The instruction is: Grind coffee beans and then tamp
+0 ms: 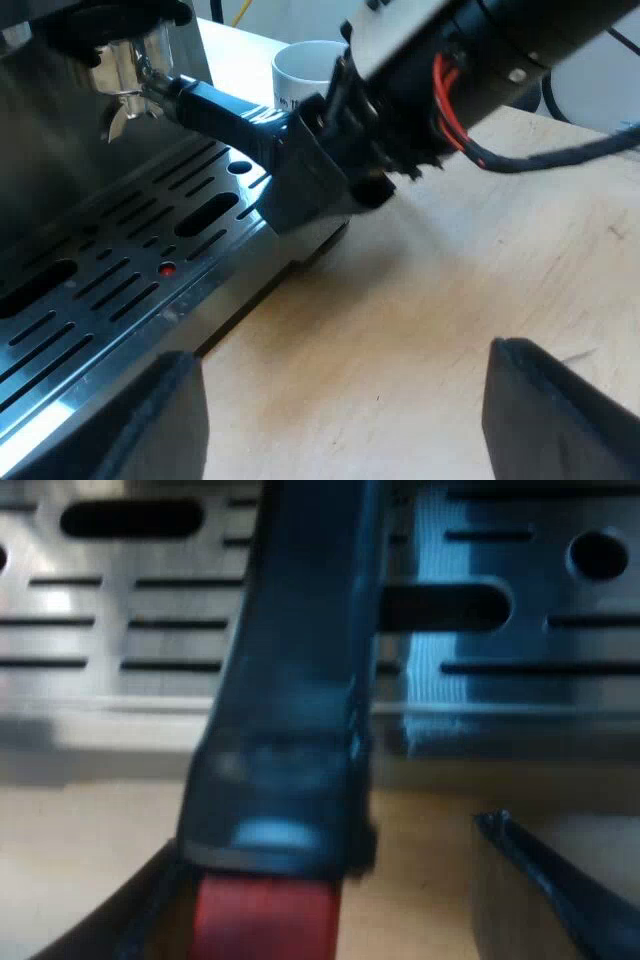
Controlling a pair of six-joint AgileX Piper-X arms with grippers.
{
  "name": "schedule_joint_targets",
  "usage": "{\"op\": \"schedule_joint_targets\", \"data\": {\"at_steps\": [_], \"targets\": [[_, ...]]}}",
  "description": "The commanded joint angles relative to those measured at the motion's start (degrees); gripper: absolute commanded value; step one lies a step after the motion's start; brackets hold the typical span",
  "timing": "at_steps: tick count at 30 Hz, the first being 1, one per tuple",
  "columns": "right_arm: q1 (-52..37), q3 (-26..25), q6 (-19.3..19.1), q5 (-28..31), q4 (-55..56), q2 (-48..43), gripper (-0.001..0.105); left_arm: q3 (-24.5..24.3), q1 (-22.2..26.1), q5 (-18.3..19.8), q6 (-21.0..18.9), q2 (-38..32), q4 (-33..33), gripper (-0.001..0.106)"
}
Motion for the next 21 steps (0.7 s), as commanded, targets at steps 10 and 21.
{"op": "schedule_joint_targets", "data": {"at_steps": [10,21], "targets": [[-1.49,-0.47,-0.06,-0.09,-0.27,-0.10,0.057,-0.18,-0.23,0.42,0.04,-0.04,-0.61,0.060],[-1.49,-0.47,-0.06,-0.19,-0.27,-0.10,0.057,-0.18,-0.23,0.42,0.04,-0.04,-0.61,0.060]]}}
